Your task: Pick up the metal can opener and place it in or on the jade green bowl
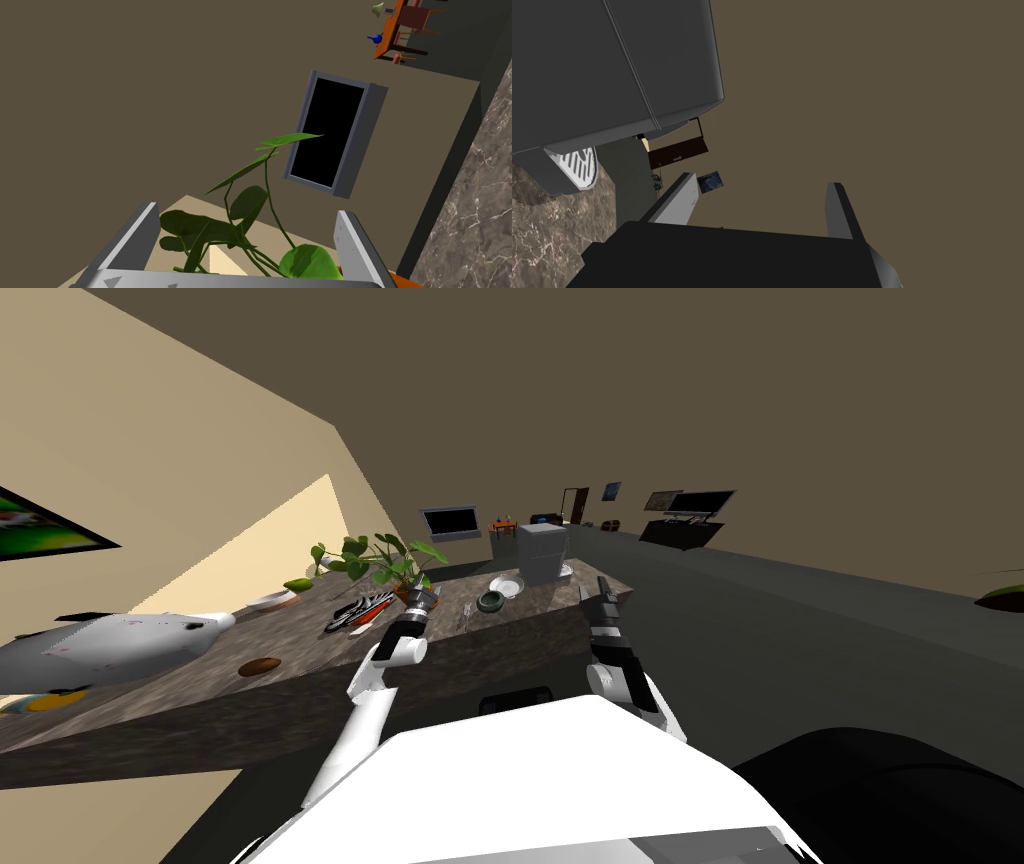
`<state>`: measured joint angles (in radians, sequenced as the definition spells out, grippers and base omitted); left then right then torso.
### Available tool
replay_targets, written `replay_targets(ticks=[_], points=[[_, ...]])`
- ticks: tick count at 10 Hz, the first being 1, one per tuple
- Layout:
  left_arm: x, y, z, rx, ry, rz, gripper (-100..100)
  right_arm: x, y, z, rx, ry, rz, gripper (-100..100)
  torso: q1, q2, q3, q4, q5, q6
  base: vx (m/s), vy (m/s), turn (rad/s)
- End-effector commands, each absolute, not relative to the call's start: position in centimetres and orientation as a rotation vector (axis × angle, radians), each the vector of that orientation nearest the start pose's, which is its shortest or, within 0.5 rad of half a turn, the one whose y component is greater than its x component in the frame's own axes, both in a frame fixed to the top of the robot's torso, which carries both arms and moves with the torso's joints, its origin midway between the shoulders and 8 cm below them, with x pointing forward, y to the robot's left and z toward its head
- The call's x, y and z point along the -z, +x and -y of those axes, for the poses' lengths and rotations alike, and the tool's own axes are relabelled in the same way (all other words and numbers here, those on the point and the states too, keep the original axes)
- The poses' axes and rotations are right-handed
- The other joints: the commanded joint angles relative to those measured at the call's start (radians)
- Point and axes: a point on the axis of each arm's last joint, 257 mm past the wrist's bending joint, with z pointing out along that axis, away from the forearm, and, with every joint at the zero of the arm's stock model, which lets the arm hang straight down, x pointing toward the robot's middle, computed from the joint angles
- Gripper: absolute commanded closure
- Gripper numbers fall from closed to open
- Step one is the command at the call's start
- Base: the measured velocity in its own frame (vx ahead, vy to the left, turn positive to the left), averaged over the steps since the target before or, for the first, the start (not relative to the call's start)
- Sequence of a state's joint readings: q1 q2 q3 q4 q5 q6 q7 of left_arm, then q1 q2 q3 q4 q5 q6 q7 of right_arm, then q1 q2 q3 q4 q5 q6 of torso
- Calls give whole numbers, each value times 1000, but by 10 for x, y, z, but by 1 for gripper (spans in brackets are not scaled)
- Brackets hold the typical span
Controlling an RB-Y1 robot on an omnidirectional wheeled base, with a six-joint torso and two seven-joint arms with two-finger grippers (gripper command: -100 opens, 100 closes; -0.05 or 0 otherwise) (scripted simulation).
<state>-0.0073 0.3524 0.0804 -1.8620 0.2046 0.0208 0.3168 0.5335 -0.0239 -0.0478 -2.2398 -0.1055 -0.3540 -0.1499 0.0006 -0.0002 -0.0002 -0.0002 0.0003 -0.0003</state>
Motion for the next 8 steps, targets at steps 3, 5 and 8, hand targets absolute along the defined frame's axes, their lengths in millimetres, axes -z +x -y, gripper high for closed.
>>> replay_targets(ticks=[3, 5, 8], points=[[78, 549, -324, 1464, -1201, -988, -100, 34, 364, 316, -1388, 944, -650, 0, -1, 0, 0, 0, 0, 0, -1, -2, -17], [88, 563, -332, 1466, -1275, -994, -100, 34, 364, 316, -1388, 944, -650, 0, -1, 0, 0, 0, 0, 0, 0, -4, -19], [106, 577, -341, 1444, -1385, -1011, -100, 34, 364, 316, -1388, 944, -650, 0, -1, 0, 0, 0, 0, 0, 2, -7, -27]])
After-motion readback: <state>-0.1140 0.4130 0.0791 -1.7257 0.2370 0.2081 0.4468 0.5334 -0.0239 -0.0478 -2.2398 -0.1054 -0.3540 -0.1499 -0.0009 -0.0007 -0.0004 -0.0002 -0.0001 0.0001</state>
